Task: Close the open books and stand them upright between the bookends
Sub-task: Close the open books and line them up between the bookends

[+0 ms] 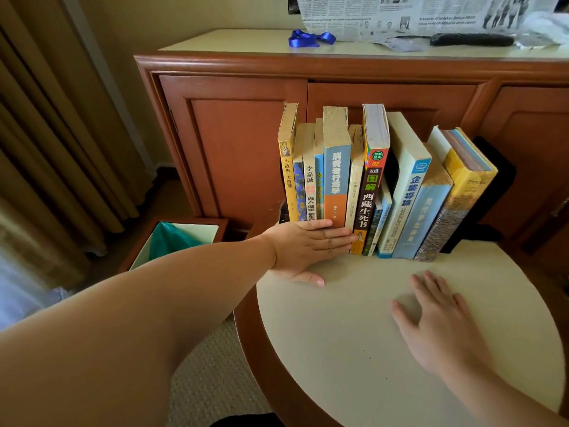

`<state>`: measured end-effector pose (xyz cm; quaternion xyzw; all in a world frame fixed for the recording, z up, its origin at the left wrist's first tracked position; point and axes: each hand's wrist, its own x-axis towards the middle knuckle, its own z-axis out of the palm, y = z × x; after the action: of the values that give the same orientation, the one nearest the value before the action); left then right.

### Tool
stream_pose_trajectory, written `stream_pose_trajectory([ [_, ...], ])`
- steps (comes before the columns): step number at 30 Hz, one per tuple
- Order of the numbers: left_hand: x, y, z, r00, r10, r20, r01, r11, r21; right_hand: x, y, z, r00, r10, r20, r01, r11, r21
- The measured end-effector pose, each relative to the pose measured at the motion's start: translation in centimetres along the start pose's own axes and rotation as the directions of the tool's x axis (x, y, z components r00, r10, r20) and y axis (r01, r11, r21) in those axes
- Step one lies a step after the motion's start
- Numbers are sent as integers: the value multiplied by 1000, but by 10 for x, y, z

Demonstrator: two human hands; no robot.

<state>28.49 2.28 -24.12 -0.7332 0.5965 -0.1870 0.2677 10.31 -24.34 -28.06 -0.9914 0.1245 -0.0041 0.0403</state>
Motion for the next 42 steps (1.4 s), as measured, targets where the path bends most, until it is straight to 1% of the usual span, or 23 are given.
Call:
stream_pose_trajectory([
  [5,1,-1,1,1000,-6,-7,6,1000,-13,1,1,1,1000,5,15,-4,1000,-5],
  [14,2,-1,3,999,-25,20,26,999,-27,1,2,2,1000,9,26,-9,1000,5],
  [19,3,2,2,1000,-22,-2,22,996,-89,1,1,1,999,18,41,-19,1000,20],
  [22,8,8,-2,1000,1,-25,-4,991,-137,1,0,1,999,17,40,-18,1000,14],
  [24,17,11,-8,1000,11,-14,-13,987,-161,0,-1,1,999,20,43,-21,1000,16],
  [28,39,14,-19,1000,-13,-14,10,988,-153,0,-1,1,999,24,41,-26,999,37],
  [32,52,18,-19,999,-26,18,28,991,-130,-2,-2,-3,999,5,49,-7,1000,28],
  [35,53,20,-20,998,-40,47,46,989,-139,-2,-1,-2,998,7,56,-9,999,33],
  [38,53,20,-19,998,-53,33,57,988,-143,-1,0,0,999,7,44,-9,999,34],
  [42,53,19,-21,998,-49,46,56,987,-149,-1,-1,0,999,5,47,-6,1000,23],
])
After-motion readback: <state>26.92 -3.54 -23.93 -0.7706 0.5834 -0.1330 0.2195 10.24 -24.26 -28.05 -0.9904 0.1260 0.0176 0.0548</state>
